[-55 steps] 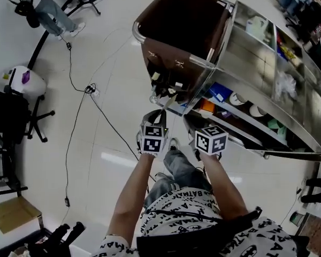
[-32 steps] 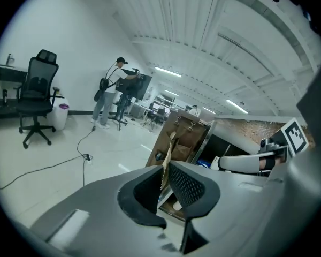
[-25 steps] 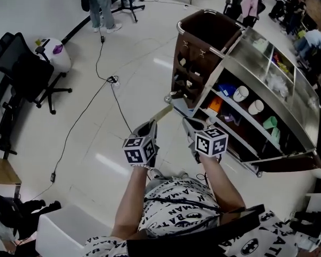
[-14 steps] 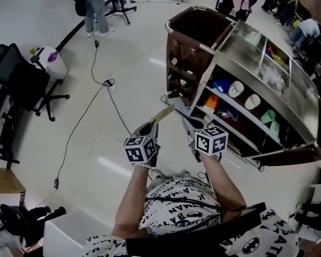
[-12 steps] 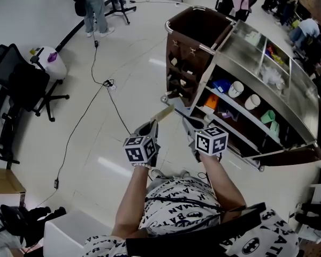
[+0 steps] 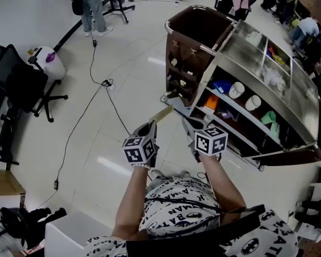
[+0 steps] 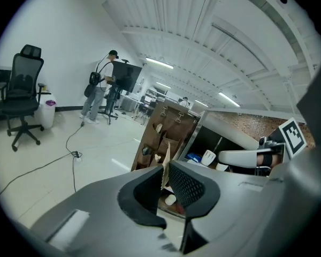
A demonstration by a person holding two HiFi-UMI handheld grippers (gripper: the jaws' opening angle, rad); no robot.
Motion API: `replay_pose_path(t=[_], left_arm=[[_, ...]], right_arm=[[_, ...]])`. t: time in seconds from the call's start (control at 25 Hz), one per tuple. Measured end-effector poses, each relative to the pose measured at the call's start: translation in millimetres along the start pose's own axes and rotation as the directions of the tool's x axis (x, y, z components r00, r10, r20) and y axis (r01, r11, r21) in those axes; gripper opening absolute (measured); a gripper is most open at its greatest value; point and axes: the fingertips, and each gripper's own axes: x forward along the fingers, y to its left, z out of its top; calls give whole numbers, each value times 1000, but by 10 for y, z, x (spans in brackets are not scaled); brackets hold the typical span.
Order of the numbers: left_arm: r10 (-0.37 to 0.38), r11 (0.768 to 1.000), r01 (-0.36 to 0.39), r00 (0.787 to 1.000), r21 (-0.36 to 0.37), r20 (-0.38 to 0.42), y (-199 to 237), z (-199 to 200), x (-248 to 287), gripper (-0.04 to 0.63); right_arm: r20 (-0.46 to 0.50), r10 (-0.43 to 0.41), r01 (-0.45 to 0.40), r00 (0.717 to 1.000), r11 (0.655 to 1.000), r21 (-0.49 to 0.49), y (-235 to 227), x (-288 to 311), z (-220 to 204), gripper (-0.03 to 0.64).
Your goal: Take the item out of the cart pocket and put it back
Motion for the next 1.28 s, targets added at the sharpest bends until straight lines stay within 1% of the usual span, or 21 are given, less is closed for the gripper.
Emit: replay_pose_path(t=[0.24, 0.4, 0.52, 0.64, 0.84, 1.28], left_arm=[[-7, 1000, 7, 1000, -8, 7, 118, 29, 7, 37], [-16, 1000, 16, 1000, -5, -2, 218, 49, 49, 37], [-25, 1000, 25, 1000, 0, 8, 286, 130, 172, 37], [-37, 999, 37, 999, 0, 6, 292, 176, 354, 37], [-59, 998, 59, 998, 23, -12, 211, 245, 814, 37], [-47, 995, 54, 995, 78, -84, 95, 309, 2106, 37]], right_arm=[[-4, -8, 8, 1000, 1000, 14, 15, 109, -21, 2], [-8, -21, 21, 1000, 999, 25, 42, 195, -52, 2], [-14, -38, 38, 999, 999, 33, 17, 237, -90, 2], [-19, -65, 66, 998, 997, 38, -111, 229, -77, 2], [-19, -99, 100, 995, 994, 43, -427, 261, 28, 2], [-45, -114, 118, 992, 987, 104, -1310, 502, 233, 2]])
